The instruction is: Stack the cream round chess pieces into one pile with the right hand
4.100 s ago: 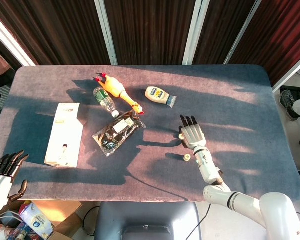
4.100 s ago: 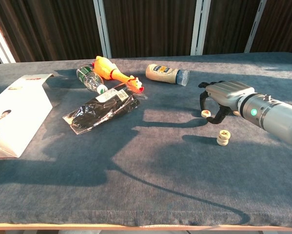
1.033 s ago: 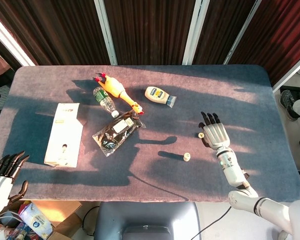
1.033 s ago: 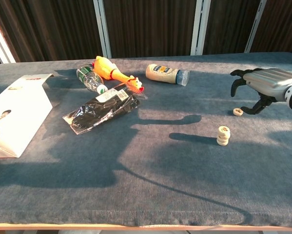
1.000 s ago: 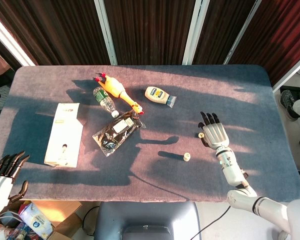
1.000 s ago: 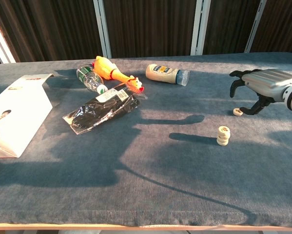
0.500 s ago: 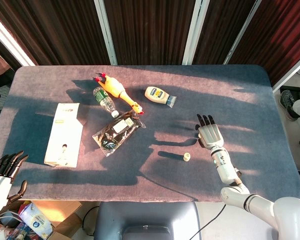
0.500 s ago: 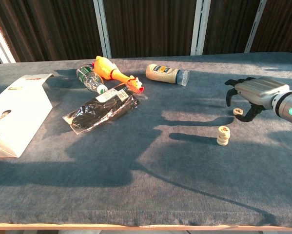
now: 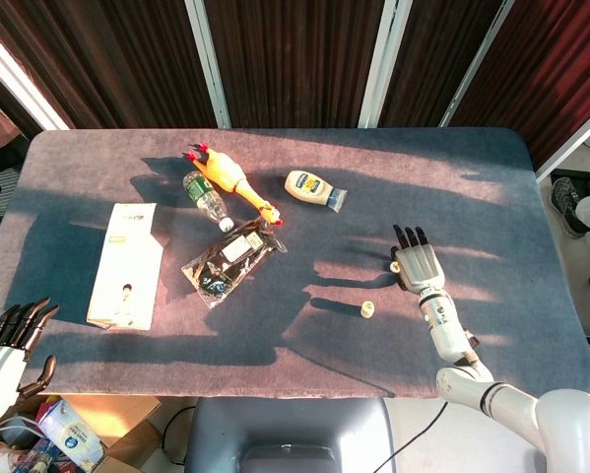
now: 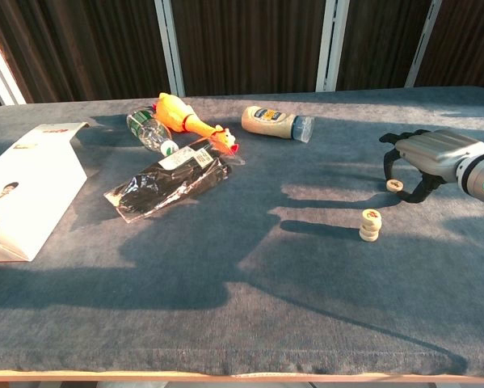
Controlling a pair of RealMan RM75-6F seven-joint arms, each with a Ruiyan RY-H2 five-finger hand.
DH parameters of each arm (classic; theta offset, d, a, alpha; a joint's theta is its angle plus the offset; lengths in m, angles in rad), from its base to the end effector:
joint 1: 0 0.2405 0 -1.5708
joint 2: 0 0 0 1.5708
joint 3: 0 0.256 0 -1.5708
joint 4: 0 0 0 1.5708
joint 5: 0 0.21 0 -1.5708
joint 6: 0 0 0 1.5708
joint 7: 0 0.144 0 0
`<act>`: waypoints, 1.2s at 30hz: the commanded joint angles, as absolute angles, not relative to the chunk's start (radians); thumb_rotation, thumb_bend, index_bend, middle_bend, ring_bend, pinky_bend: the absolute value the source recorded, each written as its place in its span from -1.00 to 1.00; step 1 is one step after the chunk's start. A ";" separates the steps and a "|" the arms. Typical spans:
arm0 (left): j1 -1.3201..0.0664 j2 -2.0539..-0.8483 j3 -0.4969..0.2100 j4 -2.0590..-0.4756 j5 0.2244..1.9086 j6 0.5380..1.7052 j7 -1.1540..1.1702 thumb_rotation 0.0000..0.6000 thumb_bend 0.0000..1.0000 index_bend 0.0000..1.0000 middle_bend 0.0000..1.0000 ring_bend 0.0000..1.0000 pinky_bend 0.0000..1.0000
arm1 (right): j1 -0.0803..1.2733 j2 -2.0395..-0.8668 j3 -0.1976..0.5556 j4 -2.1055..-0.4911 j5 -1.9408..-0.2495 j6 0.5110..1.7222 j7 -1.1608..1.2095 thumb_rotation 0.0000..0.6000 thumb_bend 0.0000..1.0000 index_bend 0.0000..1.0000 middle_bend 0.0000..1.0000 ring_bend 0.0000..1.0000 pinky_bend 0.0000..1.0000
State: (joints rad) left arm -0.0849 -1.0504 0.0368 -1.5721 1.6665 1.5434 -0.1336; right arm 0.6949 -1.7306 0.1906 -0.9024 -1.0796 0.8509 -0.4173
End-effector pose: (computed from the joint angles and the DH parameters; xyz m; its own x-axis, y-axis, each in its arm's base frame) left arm -0.3062 0.1619 0.1708 0.3826 0.0439 0.9229 0.9139 -0.1642 -0.3712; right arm -0.2599 -0.3899 -0.0201 0.6849 -0.2310 0.6911 -0.7271 -0.1546 0.6689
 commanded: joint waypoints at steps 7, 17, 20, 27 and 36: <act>-0.085 -1.051 0.037 -1.571 1.666 1.544 -0.135 1.00 0.08 -1.00 -1.00 -1.00 -0.93 | 0.694 -1.732 0.193 -0.901 -1.079 0.854 -0.420 1.00 0.00 0.17 -0.89 -1.00 -0.86; -0.085 -1.052 0.036 -1.570 1.666 1.545 -0.134 1.00 0.08 -1.00 -1.00 -1.00 -0.93 | 0.665 -1.679 0.183 -1.021 -1.148 0.944 -0.380 1.00 0.00 0.25 -0.89 -1.00 -0.85; -0.085 -1.052 0.036 -1.570 1.665 1.546 -0.134 1.00 0.08 -1.00 -1.00 -1.00 -0.93 | 0.643 -1.634 0.169 -1.112 -1.200 1.001 -0.357 1.00 0.00 0.25 -0.89 -1.00 -0.85; -0.084 -1.053 0.037 -1.571 1.668 1.547 -0.128 1.00 0.08 -1.00 -1.00 -1.00 -0.93 | 0.601 -1.530 0.117 -1.312 -1.300 1.069 -0.327 1.00 0.00 0.26 -0.89 -1.00 -0.85; -0.084 -1.054 0.037 -1.571 1.669 1.548 -0.126 1.00 0.08 -1.00 -1.00 -1.00 -0.93 | 0.589 -1.485 0.068 -1.401 -1.336 1.046 -0.353 1.00 0.00 0.25 -0.89 -1.00 -0.85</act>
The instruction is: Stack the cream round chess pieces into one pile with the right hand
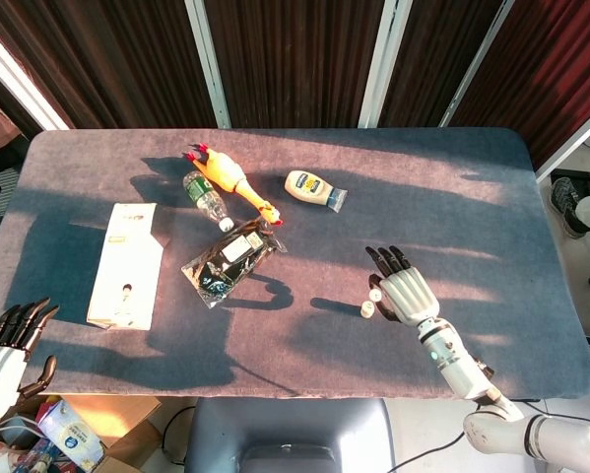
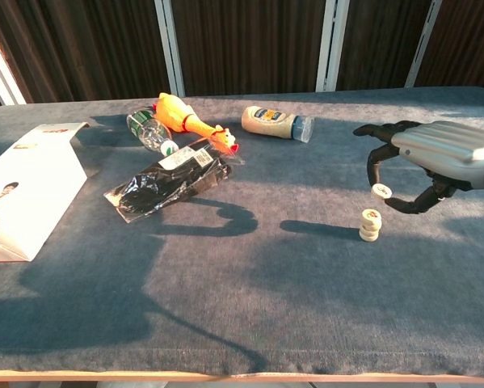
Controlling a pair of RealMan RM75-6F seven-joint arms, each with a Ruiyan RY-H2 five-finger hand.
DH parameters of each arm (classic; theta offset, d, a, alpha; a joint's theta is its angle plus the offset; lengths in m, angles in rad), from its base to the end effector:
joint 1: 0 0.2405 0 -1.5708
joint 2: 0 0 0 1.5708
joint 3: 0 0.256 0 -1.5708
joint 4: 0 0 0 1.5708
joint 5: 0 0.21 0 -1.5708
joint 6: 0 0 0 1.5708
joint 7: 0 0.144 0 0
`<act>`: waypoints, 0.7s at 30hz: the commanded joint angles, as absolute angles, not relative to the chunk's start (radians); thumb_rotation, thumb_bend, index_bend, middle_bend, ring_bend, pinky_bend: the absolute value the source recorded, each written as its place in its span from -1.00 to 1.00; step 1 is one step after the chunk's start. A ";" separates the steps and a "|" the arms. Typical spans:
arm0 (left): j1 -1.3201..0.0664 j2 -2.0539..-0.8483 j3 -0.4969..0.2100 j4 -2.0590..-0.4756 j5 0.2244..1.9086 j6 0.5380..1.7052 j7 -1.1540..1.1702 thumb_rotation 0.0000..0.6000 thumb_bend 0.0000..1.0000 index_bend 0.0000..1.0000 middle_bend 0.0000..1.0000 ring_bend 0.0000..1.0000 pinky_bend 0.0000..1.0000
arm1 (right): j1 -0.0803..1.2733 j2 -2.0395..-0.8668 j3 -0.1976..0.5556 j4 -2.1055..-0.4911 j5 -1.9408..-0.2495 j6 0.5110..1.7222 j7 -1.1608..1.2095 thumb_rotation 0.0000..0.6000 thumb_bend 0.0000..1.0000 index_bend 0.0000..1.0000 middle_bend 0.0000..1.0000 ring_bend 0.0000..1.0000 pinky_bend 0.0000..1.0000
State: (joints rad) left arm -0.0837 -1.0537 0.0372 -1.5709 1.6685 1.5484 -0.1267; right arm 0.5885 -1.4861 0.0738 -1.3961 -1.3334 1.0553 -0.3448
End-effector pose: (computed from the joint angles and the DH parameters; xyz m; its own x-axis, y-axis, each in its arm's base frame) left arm -0.3059 0.1614 0.1703 0.3864 0.0391 0.9215 0.9119 -0.1660 -0.3753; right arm -0.2166 -0.3146 0.0078 0.6159 -0.1568 0.7721 -0.7561 -0.3930 0.5233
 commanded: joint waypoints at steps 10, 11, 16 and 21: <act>-0.081 -1.051 0.036 -1.569 1.667 1.553 -0.136 1.00 0.08 -1.00 -1.00 -1.00 -0.93 | 0.595 -1.501 0.065 -1.407 -1.327 1.023 -0.387 1.00 0.00 0.26 -0.89 -1.00 -0.85; -0.081 -1.051 0.037 -1.569 1.667 1.553 -0.136 1.00 0.08 -1.00 -1.00 -1.00 -0.93 | 0.595 -1.503 0.065 -1.406 -1.327 1.023 -0.390 1.00 0.00 0.26 -0.89 -1.00 -0.85; -0.081 -1.050 0.037 -1.569 1.669 1.554 -0.138 1.00 0.08 -1.00 -1.00 -1.00 -0.93 | 0.596 -1.511 0.066 -1.401 -1.324 1.019 -0.396 1.00 0.00 0.25 -0.89 -1.00 -0.85; -0.082 -1.050 0.037 -1.569 1.667 1.552 -0.139 1.00 0.08 -1.00 -1.00 -1.00 -0.93 | 0.595 -1.513 0.068 -1.401 -1.320 1.018 -0.402 1.00 0.00 0.19 -0.89 -1.00 -0.85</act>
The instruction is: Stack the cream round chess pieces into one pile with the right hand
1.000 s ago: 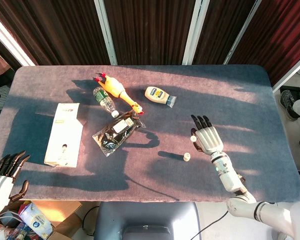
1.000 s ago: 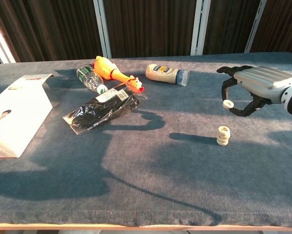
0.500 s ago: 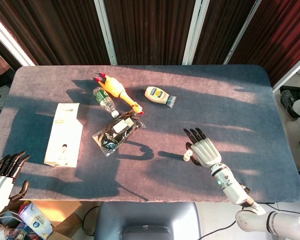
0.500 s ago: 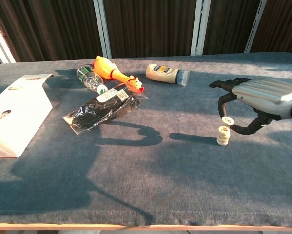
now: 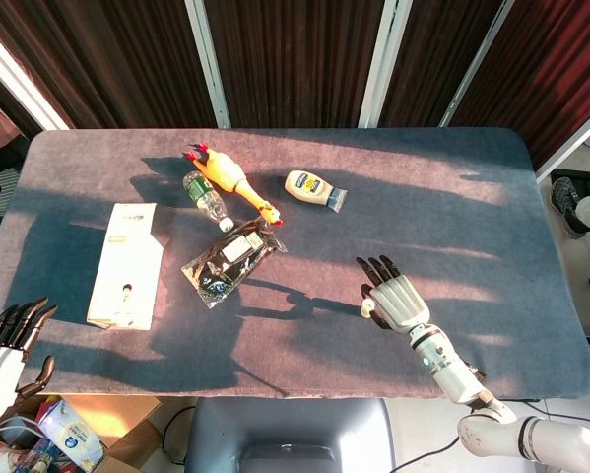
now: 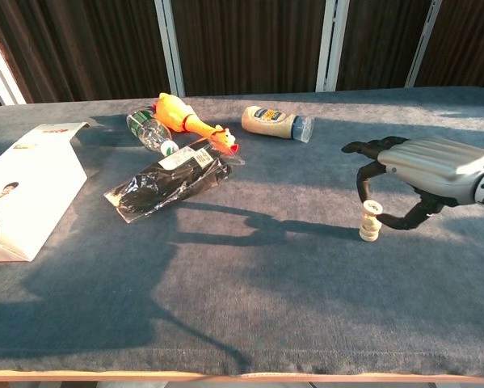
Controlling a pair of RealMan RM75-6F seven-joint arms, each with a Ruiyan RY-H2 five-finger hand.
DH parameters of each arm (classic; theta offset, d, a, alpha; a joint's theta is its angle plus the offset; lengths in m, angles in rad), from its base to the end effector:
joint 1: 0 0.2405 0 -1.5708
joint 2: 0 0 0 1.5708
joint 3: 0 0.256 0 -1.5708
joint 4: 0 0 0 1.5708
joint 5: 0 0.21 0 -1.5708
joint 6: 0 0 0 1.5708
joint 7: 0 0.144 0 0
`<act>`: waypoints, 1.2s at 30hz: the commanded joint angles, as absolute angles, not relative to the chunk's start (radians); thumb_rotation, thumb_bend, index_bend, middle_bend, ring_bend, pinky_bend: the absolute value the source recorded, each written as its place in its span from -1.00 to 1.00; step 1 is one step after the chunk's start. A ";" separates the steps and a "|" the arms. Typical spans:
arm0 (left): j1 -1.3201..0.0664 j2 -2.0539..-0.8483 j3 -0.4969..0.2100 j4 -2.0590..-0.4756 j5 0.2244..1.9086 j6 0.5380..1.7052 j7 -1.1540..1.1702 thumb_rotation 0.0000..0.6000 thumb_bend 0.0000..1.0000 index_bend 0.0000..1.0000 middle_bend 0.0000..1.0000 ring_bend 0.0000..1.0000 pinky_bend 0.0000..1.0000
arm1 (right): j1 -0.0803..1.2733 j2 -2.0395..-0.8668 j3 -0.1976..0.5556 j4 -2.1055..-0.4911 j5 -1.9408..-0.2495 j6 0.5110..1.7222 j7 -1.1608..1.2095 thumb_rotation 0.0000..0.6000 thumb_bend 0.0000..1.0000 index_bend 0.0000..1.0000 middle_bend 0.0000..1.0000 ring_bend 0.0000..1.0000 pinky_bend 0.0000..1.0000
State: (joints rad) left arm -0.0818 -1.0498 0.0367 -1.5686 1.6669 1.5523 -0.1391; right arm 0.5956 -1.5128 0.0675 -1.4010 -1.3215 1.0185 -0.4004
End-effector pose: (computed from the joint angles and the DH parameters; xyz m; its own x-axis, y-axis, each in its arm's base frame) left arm -0.3067 0.1610 0.1724 0.3801 0.0369 0.9242 0.9148 -0.1627 -0.3697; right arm -0.2120 -0.3094 -0.0074 0.6451 -0.1836 0.7417 -0.7331 -0.4222 0.5331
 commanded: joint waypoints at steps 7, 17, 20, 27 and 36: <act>-0.083 -1.050 0.038 -1.568 1.669 1.551 -0.139 1.00 0.08 -1.00 -1.00 -1.00 -0.93 | 0.594 -1.507 0.065 -1.409 -1.315 1.008 -0.405 1.00 0.00 0.04 -0.88 -1.00 -0.85; -0.081 -1.049 0.037 -1.568 1.667 1.554 -0.140 1.00 0.08 -1.00 -1.00 -1.00 -0.93 | 0.573 -1.479 0.066 -1.438 -1.333 1.050 -0.384 1.00 0.00 -0.07 -0.88 -1.00 -0.85; -0.080 -1.048 0.036 -1.567 1.666 1.555 -0.143 1.00 0.08 -1.00 -1.00 -1.00 -0.93 | 0.537 -1.434 0.057 -1.483 -1.360 1.110 -0.349 1.00 0.00 -0.17 -0.92 -1.00 -0.85; -0.075 -1.047 0.037 -1.566 1.672 1.569 -0.148 1.00 0.08 -1.00 -1.00 -1.00 -0.93 | 0.376 -1.267 -0.019 -1.619 -1.447 1.323 -0.272 1.00 -0.09 -0.72 -1.00 -1.00 -0.98; -0.072 -1.056 0.043 -1.562 1.705 1.590 -0.135 1.00 0.08 -1.00 -1.00 -1.00 -0.93 | 0.183 -1.205 -0.076 -1.611 -1.508 1.555 -0.181 1.00 -0.15 -0.82 -1.00 -1.00 -1.00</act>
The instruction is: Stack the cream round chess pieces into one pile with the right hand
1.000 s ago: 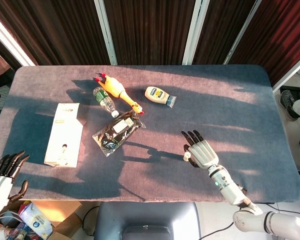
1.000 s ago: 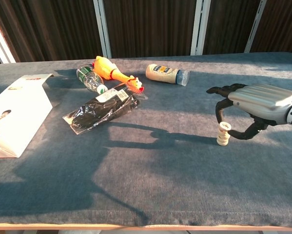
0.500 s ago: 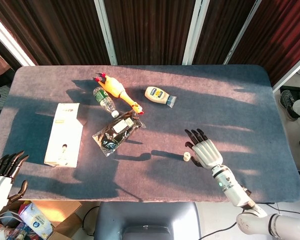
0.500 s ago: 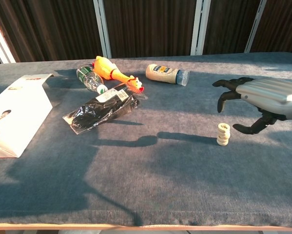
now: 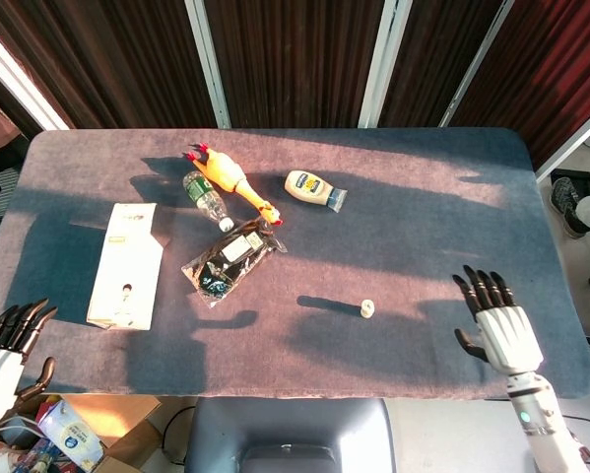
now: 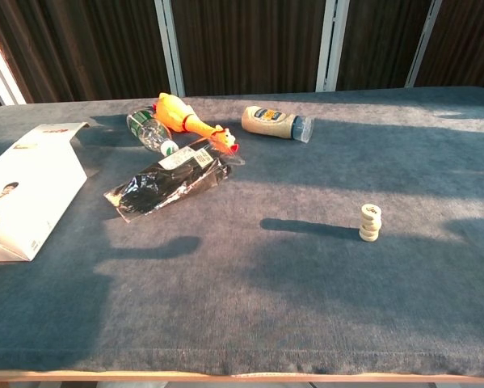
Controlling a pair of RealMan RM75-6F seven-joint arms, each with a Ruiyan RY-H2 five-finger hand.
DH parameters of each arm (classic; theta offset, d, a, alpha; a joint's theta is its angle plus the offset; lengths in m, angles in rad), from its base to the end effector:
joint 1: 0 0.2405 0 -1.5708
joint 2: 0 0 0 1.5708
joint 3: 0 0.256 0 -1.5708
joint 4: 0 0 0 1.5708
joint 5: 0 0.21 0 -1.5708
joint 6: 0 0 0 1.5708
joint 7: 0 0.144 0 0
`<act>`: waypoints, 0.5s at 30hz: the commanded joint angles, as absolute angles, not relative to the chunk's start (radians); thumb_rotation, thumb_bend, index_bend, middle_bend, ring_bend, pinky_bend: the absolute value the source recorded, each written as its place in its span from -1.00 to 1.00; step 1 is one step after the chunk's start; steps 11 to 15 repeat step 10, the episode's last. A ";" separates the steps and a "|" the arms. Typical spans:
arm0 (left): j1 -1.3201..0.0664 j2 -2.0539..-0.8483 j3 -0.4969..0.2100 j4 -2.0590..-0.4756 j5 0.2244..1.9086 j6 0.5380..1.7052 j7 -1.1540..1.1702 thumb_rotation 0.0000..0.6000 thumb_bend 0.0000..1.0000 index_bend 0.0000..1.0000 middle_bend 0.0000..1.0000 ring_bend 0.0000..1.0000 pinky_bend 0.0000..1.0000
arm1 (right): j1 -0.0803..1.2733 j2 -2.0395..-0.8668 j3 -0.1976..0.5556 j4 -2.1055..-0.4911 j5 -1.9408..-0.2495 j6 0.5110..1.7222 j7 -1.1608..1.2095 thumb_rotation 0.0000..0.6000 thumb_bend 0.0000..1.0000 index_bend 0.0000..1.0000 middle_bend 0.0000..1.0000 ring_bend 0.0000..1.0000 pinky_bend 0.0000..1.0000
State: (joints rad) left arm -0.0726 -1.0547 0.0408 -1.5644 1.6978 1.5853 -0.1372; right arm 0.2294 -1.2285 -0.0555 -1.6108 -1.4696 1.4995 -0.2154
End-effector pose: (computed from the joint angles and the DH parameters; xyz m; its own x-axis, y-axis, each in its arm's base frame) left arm -0.3028 0.1566 0.1726 0.3769 0.0162 0.9261 0.9108 -0.1886 -0.3673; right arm -0.2850 -0.2005 0.1133 0.5045 -0.0312 0.8628 -0.8585 -0.1247 0.4974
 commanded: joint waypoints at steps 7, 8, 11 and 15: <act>-0.070 -1.057 0.045 -1.561 1.706 1.592 -0.136 1.00 0.08 -1.00 -1.00 -1.00 -0.93 | 0.169 -1.196 -0.076 -1.613 -1.563 1.565 -0.165 1.00 -0.15 -0.81 -1.00 -1.00 -1.00; -0.070 -1.057 0.045 -1.561 1.706 1.592 -0.136 1.00 0.08 -1.00 -1.00 -1.00 -0.93 | 0.169 -1.196 -0.076 -1.613 -1.563 1.563 -0.165 1.00 -0.15 -0.81 -1.00 -1.00 -1.00; -0.068 -1.056 0.044 -1.560 1.704 1.595 -0.134 1.00 0.08 -1.00 -1.00 -1.00 -0.93 | 0.172 -1.191 -0.077 -1.616 -1.555 1.537 -0.165 1.00 -0.15 -0.81 -1.00 -1.00 -1.00; -0.068 -1.056 0.044 -1.560 1.704 1.595 -0.134 1.00 0.08 -1.00 -1.00 -1.00 -0.93 | 0.172 -1.191 -0.077 -1.616 -1.555 1.537 -0.165 1.00 -0.15 -0.81 -1.00 -1.00 -1.00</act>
